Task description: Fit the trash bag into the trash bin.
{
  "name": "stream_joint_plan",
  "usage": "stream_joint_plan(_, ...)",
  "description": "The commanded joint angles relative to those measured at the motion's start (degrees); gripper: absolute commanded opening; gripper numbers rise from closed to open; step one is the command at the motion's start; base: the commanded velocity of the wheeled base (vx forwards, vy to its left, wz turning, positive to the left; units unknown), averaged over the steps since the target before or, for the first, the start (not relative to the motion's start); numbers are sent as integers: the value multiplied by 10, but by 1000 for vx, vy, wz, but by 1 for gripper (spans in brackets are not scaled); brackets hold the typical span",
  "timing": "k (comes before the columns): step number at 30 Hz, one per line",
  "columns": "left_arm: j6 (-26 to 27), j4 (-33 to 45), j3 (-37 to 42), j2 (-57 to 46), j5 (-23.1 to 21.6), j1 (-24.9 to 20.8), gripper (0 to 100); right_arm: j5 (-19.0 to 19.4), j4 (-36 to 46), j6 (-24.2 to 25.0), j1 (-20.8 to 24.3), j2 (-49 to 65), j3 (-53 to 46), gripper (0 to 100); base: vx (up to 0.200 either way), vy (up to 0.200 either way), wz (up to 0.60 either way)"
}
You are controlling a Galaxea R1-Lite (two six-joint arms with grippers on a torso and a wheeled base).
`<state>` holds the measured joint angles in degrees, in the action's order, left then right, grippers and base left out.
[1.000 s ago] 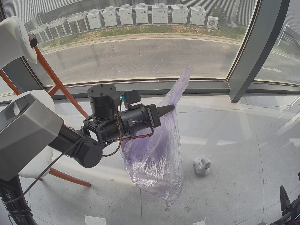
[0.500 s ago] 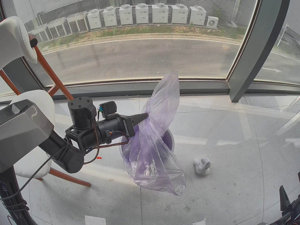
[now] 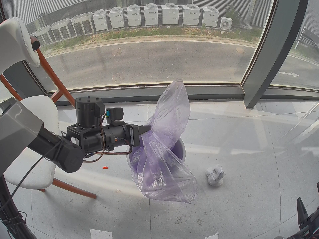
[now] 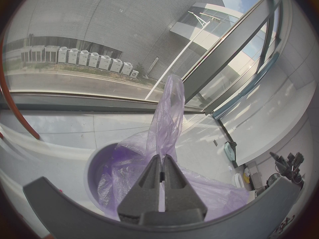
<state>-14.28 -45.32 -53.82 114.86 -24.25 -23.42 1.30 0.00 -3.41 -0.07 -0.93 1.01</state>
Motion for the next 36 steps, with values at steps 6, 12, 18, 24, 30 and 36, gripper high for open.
stream_joint_plan(6,32,45,-32,-14,13,-15,0,8,-47,26,29,-60,85,100,0,0,0)
stream_joint_plan(12,34,45,-6,-19,-32,-16,0,9,-47,182,171,-286,153,100,0,0,0)
stream_joint_plan(18,36,41,13,-25,-25,-22,0,23,-51,347,237,-485,266,100,0,0,0)
stream_joint_plan(24,79,41,18,-25,-19,-22,0,116,-54,351,235,-588,323,100,0,0,0)
stream_joint_plan(30,129,42,16,-26,-18,-22,0,122,-53,351,236,-667,386,100,0,0,0)
stream_joint_plan(36,159,45,14,-28,-19,-30,0,123,-49,350,242,-714,413,100,0,0,0)
